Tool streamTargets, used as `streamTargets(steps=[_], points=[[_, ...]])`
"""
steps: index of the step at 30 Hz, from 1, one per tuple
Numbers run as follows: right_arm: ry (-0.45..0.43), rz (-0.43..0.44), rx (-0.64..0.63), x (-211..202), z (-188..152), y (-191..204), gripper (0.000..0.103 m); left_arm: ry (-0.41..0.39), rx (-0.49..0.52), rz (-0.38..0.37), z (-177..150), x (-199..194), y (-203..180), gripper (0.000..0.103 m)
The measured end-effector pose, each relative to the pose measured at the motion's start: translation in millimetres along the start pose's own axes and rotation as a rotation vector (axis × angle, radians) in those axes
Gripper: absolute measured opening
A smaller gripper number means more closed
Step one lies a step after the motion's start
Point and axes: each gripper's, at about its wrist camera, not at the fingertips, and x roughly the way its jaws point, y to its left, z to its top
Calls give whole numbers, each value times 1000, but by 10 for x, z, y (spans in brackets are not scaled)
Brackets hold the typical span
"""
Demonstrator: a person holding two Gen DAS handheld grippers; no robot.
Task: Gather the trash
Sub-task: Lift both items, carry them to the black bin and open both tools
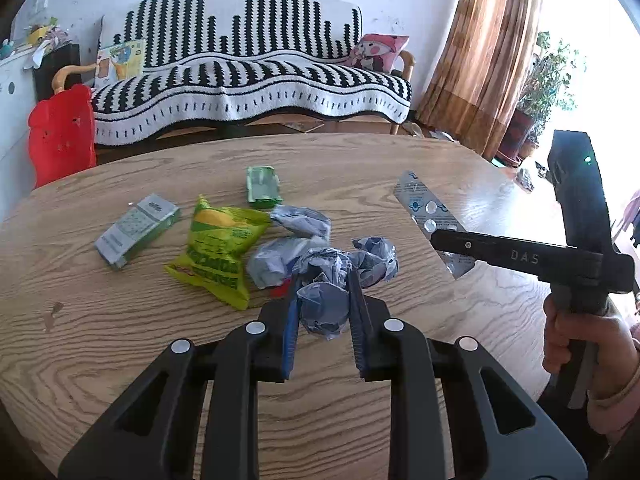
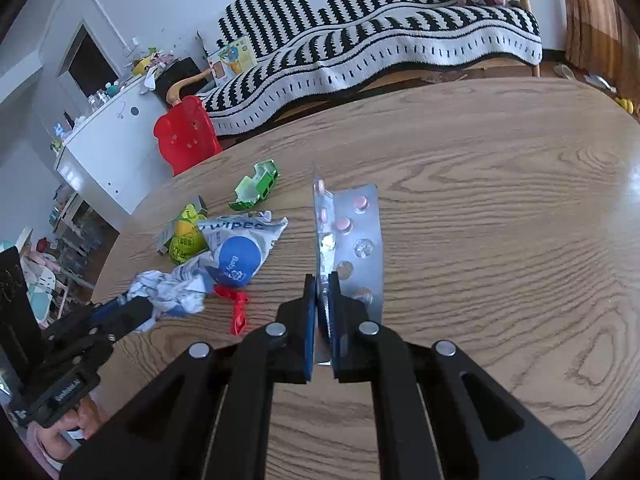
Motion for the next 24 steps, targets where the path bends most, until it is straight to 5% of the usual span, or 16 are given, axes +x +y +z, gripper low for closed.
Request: streamTargets(steps=[7, 13, 18, 24], points=[[-85, 40, 88, -397, 26, -204, 7, 14, 31, -50, 30, 193, -495, 22], [-264, 134, 198, -1478, -107, -716, 7, -5, 117, -139, 67, 9, -1231, 22], [-389, 0, 193, -2522, -670, -1346, 7, 25, 300, -318, 63, -185, -2401, 22], [-384, -132, 377, -3111, -1694, -2337, 7, 230, 543, -423, -428, 199, -3786, 22]])
